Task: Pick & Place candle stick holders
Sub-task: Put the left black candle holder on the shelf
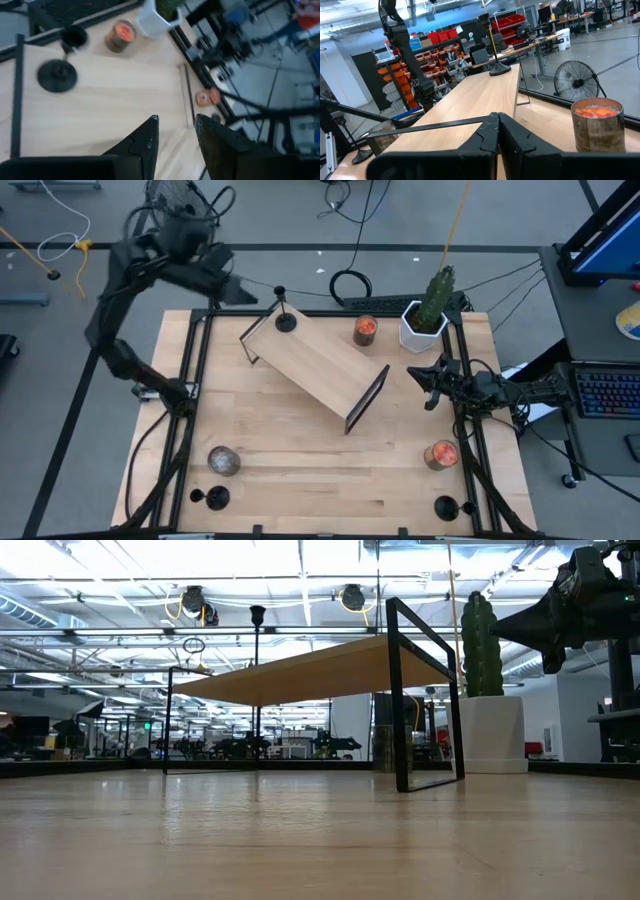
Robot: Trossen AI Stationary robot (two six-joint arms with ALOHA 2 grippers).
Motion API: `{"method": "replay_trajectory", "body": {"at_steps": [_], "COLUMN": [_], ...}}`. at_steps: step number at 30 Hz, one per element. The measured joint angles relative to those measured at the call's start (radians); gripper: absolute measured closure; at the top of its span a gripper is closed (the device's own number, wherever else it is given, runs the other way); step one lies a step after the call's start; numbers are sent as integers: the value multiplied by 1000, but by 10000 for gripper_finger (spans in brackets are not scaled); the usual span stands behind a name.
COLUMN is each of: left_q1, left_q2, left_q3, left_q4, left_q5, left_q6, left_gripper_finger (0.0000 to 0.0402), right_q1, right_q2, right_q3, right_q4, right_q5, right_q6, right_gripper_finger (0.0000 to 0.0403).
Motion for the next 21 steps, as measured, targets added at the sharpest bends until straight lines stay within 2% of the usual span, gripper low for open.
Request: {"method": "replay_trajectory", "body": {"at_steps": [3,7,12,21], "left_q1": [-77,-194,-326,-549], "left_q2": [-39,-65,-77,-22], "left_q3": [0,-4,-10,-10], "left_q4": [-45,-94,-93,-92], "left_q5": [-50,-168,-186,-403], "left_q6": [3,15,-4,-280], "left_gripper_finger": [266,266,266,266], "right_q1": [0,0,0,0], "right_q2": [0,0,0,0], "right_q3": [0,0,0,0], "right_q4": [0,0,0,0], "right_q5": [0,0,0,0], "right_q6": [0,0,0,0], "right_gripper_finger": [399,399,399,399]}}
